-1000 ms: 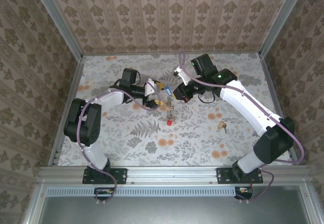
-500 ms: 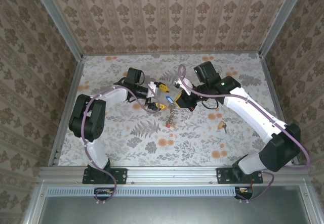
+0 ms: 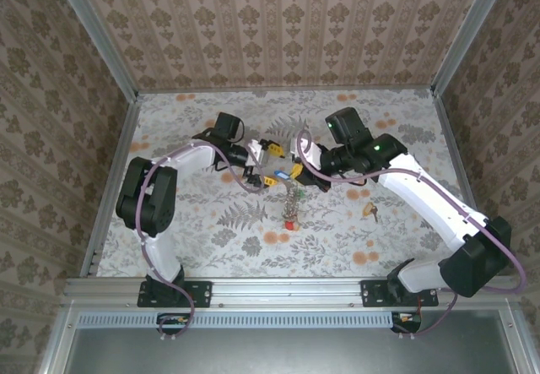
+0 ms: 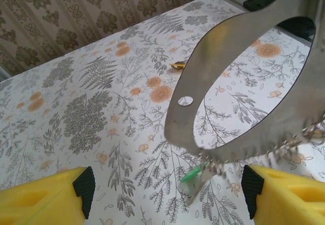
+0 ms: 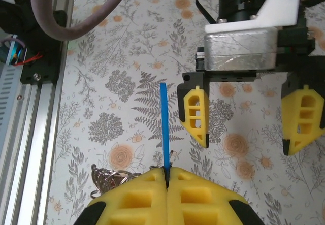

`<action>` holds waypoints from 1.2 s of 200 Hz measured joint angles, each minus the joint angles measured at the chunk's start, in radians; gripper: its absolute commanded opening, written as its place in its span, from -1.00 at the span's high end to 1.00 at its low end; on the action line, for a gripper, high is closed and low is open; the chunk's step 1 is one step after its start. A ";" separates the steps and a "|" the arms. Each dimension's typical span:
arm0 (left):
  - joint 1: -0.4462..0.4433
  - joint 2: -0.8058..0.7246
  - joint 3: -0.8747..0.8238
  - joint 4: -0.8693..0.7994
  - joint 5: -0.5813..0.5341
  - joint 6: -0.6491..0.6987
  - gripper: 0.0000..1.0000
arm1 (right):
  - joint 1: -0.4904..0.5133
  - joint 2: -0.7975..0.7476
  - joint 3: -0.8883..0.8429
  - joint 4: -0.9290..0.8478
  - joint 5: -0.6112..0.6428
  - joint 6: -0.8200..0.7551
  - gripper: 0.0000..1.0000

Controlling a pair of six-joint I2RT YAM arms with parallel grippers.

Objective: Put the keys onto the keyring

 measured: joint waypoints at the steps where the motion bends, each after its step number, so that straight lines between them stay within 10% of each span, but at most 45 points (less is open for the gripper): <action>1: 0.000 0.000 0.000 -0.001 0.000 0.001 -0.58 | 0.001 0.000 0.000 0.000 0.000 -0.002 1.00; 197: -0.099 0.005 0.025 -0.174 0.034 0.128 -0.29 | 0.058 -0.043 -0.062 -0.009 0.092 -0.182 1.00; 240: -0.076 -0.032 -0.091 -0.127 0.009 0.098 -0.32 | 0.065 -0.058 -0.145 0.111 0.261 0.137 0.32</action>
